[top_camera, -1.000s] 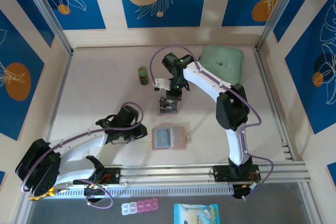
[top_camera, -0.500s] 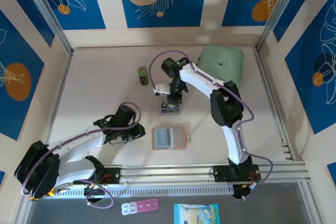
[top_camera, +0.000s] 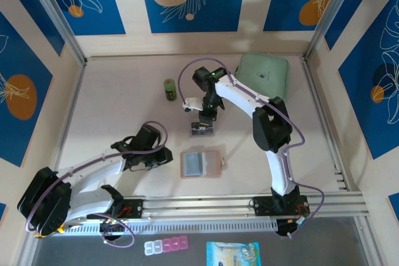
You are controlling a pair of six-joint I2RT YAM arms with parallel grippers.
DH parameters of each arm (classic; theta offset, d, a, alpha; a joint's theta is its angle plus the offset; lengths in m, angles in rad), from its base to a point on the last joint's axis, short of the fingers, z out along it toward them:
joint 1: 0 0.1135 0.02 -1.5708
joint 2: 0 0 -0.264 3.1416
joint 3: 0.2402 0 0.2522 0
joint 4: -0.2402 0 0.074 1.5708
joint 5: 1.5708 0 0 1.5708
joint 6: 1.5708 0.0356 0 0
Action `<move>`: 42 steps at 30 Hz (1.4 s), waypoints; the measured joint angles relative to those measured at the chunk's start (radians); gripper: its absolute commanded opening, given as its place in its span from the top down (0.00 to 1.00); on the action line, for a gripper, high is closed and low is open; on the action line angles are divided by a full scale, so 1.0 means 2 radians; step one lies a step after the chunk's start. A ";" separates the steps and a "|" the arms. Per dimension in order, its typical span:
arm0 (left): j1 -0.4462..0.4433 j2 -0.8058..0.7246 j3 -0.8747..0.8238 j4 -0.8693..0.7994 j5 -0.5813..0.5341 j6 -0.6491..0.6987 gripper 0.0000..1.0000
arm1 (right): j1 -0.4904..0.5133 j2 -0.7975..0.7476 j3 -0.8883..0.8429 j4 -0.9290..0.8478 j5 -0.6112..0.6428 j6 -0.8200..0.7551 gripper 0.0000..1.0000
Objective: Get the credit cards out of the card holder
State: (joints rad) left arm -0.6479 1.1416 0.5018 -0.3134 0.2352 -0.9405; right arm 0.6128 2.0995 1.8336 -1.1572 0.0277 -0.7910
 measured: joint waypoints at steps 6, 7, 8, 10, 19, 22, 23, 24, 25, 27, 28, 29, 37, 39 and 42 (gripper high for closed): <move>0.000 0.020 0.000 0.015 0.013 0.000 0.80 | 0.002 -0.069 -0.049 0.033 0.003 0.058 0.86; 0.000 0.020 0.000 0.016 0.013 0.000 0.80 | 0.002 -0.075 -0.056 0.039 0.004 0.072 0.87; 0.000 0.020 0.000 0.019 0.014 0.000 0.80 | 0.002 -0.082 -0.064 0.047 0.005 0.091 0.89; 0.000 0.020 0.000 0.024 0.017 -0.001 0.80 | 0.004 -0.095 -0.085 0.067 0.005 0.132 0.91; -0.016 0.049 0.001 0.060 0.028 -0.011 0.83 | 0.018 -0.171 -0.220 0.162 0.005 0.375 0.93; -0.029 0.065 0.003 0.072 0.030 -0.015 0.85 | 0.024 -0.200 -0.266 0.195 -0.001 0.455 0.93; -0.034 0.071 0.006 0.075 0.031 -0.016 0.85 | 0.027 -0.214 -0.287 0.209 -0.005 0.483 0.93; -0.038 0.076 0.008 0.079 0.032 -0.017 0.86 | 0.028 -0.227 -0.305 0.220 -0.009 0.508 0.93; -0.042 0.080 0.009 0.083 0.032 -0.019 0.87 | 0.030 -0.238 -0.321 0.231 -0.014 0.529 0.93; -0.051 0.088 0.010 0.092 0.032 -0.023 0.88 | 0.035 -0.263 -0.355 0.253 -0.028 0.575 0.93; -0.054 0.091 0.010 0.094 0.032 -0.024 0.88 | 0.037 -0.272 -0.367 0.261 -0.033 0.595 0.93; -0.058 0.095 0.010 0.098 0.032 -0.027 0.89 | 0.039 -0.281 -0.378 0.269 -0.038 0.614 0.93; -0.071 0.109 0.012 0.102 0.024 -0.029 0.92 | 0.068 -0.297 -0.401 0.288 -0.056 0.707 0.80; -0.073 0.109 0.015 0.095 0.020 -0.028 0.92 | 0.075 -0.298 -0.409 0.293 -0.057 0.722 0.77; -0.074 0.109 0.016 0.088 0.014 -0.026 0.92 | 0.085 -0.299 -0.421 0.302 -0.061 0.742 0.71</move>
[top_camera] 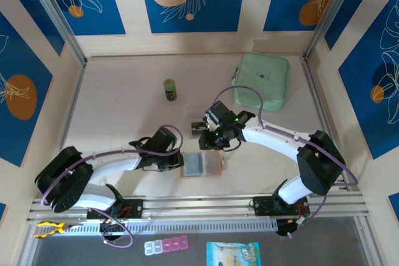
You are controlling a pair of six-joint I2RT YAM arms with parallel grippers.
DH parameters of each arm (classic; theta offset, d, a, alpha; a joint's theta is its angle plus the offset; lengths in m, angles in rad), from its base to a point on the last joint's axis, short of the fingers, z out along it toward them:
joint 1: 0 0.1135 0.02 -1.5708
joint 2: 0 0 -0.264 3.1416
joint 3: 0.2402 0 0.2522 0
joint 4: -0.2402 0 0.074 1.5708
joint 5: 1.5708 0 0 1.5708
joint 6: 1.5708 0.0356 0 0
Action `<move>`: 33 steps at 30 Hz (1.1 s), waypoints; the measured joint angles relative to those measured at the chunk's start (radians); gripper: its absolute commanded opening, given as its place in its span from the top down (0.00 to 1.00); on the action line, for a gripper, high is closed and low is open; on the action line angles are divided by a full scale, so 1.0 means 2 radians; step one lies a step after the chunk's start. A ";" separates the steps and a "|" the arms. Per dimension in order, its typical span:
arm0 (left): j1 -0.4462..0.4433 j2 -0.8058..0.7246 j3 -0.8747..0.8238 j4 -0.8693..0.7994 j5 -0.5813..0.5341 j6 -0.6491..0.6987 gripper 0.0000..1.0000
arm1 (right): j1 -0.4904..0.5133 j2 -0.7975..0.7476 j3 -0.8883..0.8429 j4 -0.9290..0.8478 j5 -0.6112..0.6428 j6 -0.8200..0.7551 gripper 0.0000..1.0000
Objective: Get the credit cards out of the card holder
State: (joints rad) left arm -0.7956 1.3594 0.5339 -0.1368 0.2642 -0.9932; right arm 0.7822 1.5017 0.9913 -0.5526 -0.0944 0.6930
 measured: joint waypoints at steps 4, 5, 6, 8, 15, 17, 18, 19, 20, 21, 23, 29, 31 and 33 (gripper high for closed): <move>-0.001 0.001 0.000 -0.003 -0.004 0.000 0.92 | 0.012 0.000 -0.019 0.022 -0.010 0.025 0.68; -0.001 0.002 0.000 -0.003 -0.004 0.000 0.92 | 0.014 0.000 -0.025 0.028 -0.013 0.032 0.68; -0.001 0.002 0.000 -0.003 -0.004 0.000 0.93 | 0.015 0.000 -0.032 0.036 -0.016 0.039 0.68; -0.001 0.003 0.000 -0.003 -0.004 0.000 0.93 | 0.017 0.000 -0.045 0.051 -0.024 0.053 0.68; -0.001 0.003 0.000 -0.007 -0.007 0.000 0.93 | 0.025 0.010 -0.070 0.099 -0.049 0.086 0.68; -0.001 0.003 0.000 -0.008 -0.009 0.000 0.93 | 0.030 0.020 -0.070 0.110 -0.053 0.091 0.68; -0.001 0.003 0.000 -0.009 -0.010 0.000 0.93 | 0.032 0.024 -0.070 0.115 -0.055 0.092 0.69; -0.001 0.003 0.000 -0.010 -0.011 0.000 0.93 | 0.034 0.029 -0.070 0.120 -0.058 0.094 0.69; -0.001 0.003 0.000 -0.010 -0.011 0.000 0.93 | 0.036 0.034 -0.070 0.124 -0.059 0.096 0.69; -0.001 0.003 0.000 -0.011 -0.012 0.000 0.93 | 0.038 0.038 -0.070 0.127 -0.060 0.097 0.69; -0.001 0.003 0.000 -0.012 -0.013 0.000 0.93 | 0.042 0.048 -0.070 0.131 -0.060 0.100 0.69; -0.001 0.003 0.000 -0.015 -0.015 0.000 0.93 | 0.051 0.073 -0.067 0.134 -0.059 0.103 0.69; -0.001 0.003 0.000 -0.015 -0.015 0.000 0.93 | 0.053 0.075 -0.064 0.134 -0.057 0.104 0.69; -0.001 0.003 0.000 -0.016 -0.015 0.000 0.93 | 0.054 0.076 -0.061 0.132 -0.052 0.103 0.69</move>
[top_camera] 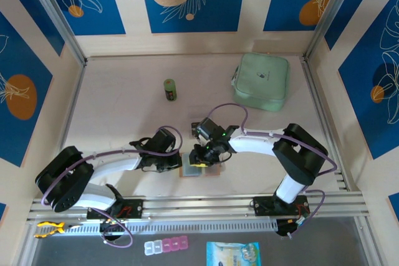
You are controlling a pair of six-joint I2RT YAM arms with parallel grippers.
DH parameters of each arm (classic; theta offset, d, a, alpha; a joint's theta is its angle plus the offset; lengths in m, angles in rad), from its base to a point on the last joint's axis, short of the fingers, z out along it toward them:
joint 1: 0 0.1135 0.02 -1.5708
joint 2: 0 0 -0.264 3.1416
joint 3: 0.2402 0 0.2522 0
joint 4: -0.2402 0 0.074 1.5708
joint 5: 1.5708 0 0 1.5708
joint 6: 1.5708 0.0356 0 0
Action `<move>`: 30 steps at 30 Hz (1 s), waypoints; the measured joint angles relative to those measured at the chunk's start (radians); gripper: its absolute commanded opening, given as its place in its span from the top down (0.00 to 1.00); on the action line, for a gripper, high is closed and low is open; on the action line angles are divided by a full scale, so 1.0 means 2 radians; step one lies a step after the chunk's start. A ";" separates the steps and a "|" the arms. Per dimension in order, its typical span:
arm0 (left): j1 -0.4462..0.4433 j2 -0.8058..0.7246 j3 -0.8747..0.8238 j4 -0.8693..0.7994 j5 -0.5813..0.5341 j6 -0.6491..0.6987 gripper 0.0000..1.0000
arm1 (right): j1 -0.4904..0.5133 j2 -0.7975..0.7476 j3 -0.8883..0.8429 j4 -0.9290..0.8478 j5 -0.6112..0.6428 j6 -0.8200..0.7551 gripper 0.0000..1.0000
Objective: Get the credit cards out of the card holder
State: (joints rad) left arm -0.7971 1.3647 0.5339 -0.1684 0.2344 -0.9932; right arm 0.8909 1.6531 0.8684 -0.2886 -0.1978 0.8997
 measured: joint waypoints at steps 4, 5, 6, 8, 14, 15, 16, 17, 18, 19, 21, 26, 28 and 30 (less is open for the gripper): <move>0.000 0.000 0.000 0.000 0.000 0.000 0.93 | 0.002 0.000 0.004 -0.012 0.015 0.000 0.69; 0.000 0.000 0.000 0.000 0.000 0.000 0.93 | 0.002 0.000 0.005 -0.017 0.019 0.000 0.69; 0.000 0.000 0.000 0.000 0.000 0.000 0.93 | 0.002 0.000 0.006 -0.021 0.021 0.000 0.69; 0.000 0.000 0.000 0.000 0.000 0.000 0.93 | 0.002 0.000 0.007 -0.028 0.027 0.000 0.69; 0.000 0.000 0.000 0.000 0.000 0.000 0.93 | 0.002 0.000 0.008 -0.042 0.039 0.000 0.69; 0.000 0.000 0.000 0.000 0.000 0.000 0.93 | 0.002 0.000 0.008 -0.043 0.040 0.000 0.69; 0.000 0.000 0.000 0.000 0.000 0.000 0.93 | 0.002 0.000 0.008 -0.044 0.041 0.000 0.70; 0.000 0.000 0.000 0.000 0.000 0.000 0.93 | 0.002 0.000 0.008 -0.045 0.041 0.000 0.70; 0.000 0.000 0.000 0.000 0.000 0.000 0.92 | 0.002 0.000 0.008 -0.045 0.042 0.000 0.70; 0.000 -0.001 0.000 -0.002 0.000 0.000 0.92 | 0.002 0.000 0.008 -0.045 0.042 0.000 0.71; 0.000 -0.005 0.000 -0.006 -0.001 0.000 0.90 | 0.002 0.000 0.007 -0.045 0.042 0.000 0.72; 0.000 -0.021 0.008 -0.023 -0.003 0.000 0.87 | 0.002 -0.001 0.004 -0.041 0.041 0.000 0.72; 0.000 -0.034 0.014 -0.025 -0.004 0.000 0.85 | 0.002 -0.002 0.001 -0.037 0.041 0.000 0.72; 0.000 -0.045 0.020 -0.024 -0.004 0.000 0.83 | 0.002 -0.004 -0.001 -0.035 0.041 0.000 0.73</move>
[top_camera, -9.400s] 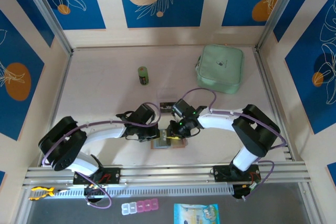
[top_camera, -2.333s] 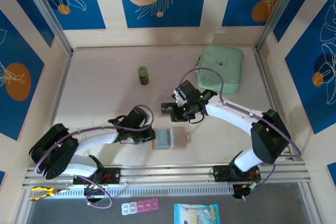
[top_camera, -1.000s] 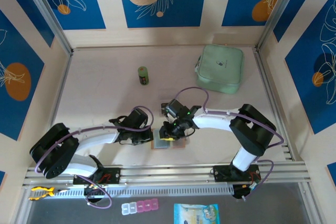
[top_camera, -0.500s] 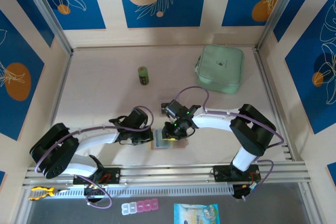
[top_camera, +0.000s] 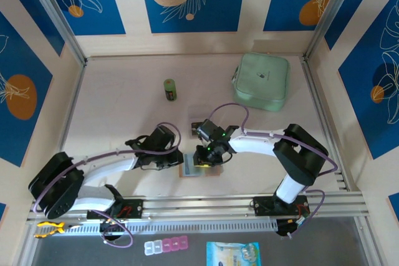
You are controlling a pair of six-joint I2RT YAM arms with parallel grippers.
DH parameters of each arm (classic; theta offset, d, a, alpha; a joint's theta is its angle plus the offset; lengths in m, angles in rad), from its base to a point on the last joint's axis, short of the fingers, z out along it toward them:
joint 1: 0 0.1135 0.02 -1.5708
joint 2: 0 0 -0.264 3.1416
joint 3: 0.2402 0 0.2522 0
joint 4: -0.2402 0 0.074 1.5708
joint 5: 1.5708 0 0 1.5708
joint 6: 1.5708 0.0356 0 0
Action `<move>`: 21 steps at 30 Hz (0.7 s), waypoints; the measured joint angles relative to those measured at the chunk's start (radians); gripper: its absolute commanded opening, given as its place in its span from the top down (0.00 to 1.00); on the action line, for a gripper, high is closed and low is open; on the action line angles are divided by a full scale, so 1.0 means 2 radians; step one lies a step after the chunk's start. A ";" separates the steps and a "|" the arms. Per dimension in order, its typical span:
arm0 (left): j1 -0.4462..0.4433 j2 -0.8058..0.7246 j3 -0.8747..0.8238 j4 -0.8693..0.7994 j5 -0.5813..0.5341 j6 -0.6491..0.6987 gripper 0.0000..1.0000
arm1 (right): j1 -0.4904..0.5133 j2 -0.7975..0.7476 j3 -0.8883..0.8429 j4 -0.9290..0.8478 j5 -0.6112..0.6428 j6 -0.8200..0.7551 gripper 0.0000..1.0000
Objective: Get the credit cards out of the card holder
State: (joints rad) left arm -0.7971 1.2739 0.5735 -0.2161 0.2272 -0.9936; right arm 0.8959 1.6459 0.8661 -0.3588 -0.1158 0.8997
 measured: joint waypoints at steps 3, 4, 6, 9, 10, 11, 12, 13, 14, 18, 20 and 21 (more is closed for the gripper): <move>0.000 -0.009 0.002 0.008 0.001 -0.003 0.79 | 0.000 -0.002 -0.003 0.003 0.000 0.000 0.73; 0.000 -0.009 0.002 0.011 0.003 -0.005 0.78 | 0.000 -0.003 -0.005 0.004 0.000 0.000 0.73; 0.000 -0.009 0.002 0.015 0.006 -0.010 0.77 | 0.000 -0.005 -0.006 0.004 0.000 0.000 0.73; 0.000 -0.006 0.002 0.027 0.013 -0.014 0.75 | -0.001 -0.005 -0.006 0.004 0.000 0.000 0.74; -0.001 -0.003 0.002 0.031 0.015 -0.015 0.74 | -0.001 -0.006 -0.007 0.004 0.000 0.001 0.74; -0.002 0.000 0.002 0.033 0.017 -0.015 0.73 | -0.001 -0.007 -0.008 0.005 -0.001 0.002 0.75; -0.003 0.003 0.002 0.036 0.018 -0.018 0.72 | -0.001 -0.007 -0.009 0.006 -0.001 0.002 0.75; -0.004 0.007 0.002 0.039 0.019 -0.020 0.72 | -0.001 -0.007 -0.009 0.006 -0.001 0.002 0.75; -0.005 0.010 0.002 0.042 0.019 -0.023 0.71 | -0.001 -0.007 -0.009 0.006 -0.001 0.002 0.75; -0.009 0.023 0.002 0.057 0.026 -0.030 0.70 | -0.002 -0.008 -0.010 0.008 -0.002 0.002 0.75; -0.012 0.029 0.002 0.064 0.027 -0.036 0.70 | -0.002 -0.008 -0.012 0.010 -0.002 0.004 0.75; -0.013 0.031 0.002 0.066 0.028 -0.037 0.70 | -0.002 -0.008 -0.013 0.011 -0.002 0.004 0.75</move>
State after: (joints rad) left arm -0.8238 1.3361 0.5770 -0.0837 0.2836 -1.0668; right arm 0.8917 1.6306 0.8410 -0.3374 -0.1207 0.9073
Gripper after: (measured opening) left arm 0.297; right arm 0.251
